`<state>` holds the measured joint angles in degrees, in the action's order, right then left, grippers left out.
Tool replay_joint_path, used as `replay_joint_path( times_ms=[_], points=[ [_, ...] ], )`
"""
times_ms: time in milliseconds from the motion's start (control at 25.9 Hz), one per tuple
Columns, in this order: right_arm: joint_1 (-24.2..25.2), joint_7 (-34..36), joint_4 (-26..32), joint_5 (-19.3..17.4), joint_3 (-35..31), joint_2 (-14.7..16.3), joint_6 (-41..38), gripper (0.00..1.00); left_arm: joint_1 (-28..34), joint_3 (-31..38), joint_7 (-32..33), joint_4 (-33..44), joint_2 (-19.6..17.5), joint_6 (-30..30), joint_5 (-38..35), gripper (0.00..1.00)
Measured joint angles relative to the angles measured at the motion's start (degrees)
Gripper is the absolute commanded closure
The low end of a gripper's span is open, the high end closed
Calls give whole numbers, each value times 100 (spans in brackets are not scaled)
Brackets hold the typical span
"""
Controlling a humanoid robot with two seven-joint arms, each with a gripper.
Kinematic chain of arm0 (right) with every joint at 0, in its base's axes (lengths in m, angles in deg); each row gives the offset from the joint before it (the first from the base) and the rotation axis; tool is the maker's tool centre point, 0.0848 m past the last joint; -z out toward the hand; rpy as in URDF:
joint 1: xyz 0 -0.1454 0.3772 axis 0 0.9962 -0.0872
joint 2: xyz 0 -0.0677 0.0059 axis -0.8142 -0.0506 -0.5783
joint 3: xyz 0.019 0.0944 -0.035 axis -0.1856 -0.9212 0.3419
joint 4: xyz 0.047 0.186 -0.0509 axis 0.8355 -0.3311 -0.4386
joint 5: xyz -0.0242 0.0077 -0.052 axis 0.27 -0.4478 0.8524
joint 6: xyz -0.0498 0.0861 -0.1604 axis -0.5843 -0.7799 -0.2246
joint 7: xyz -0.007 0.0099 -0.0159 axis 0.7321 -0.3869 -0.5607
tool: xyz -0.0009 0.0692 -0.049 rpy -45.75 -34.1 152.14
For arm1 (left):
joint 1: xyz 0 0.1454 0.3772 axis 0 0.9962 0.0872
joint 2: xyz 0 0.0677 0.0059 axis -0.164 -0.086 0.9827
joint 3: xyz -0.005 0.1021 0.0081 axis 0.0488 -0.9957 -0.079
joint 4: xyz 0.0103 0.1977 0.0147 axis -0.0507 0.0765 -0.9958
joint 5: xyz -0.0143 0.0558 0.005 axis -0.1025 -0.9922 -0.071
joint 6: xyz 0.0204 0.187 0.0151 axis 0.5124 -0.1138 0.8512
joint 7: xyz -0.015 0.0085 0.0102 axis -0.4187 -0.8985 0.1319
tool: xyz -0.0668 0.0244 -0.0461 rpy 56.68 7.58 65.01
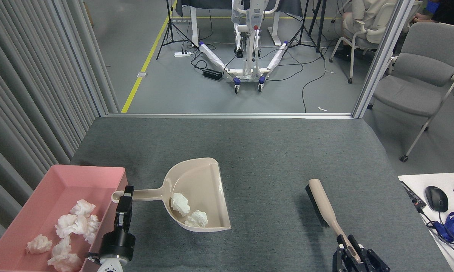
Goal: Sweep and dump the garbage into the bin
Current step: 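Set the brush down and lift the dustpan with the left hand, then tilt the dustpan over the pink bin to dump the tissues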
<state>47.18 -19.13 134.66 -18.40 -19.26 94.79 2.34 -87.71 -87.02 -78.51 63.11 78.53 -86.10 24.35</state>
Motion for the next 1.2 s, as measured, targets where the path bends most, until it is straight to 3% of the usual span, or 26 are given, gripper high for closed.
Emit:
replay_joint_path(
  times_ms=[387,967,1044,1199],
  points=[
    [-311,13,-343,-29,7,-53,-97,100,-27,-1,-305,414,-725,77,935,100],
    [-375,72,-541,-66,37,-114,-105,100,349,80,-576,709,-2464,-106,2036,100],
    [-379,72,-542,-68,47,-117,-81,95,450,198,-595,719,-2657,-171,2119,100],
    [-379,74,-541,-68,64,-116,-54,74,737,546,-601,764,-2936,-237,2225,100]
  ],
)
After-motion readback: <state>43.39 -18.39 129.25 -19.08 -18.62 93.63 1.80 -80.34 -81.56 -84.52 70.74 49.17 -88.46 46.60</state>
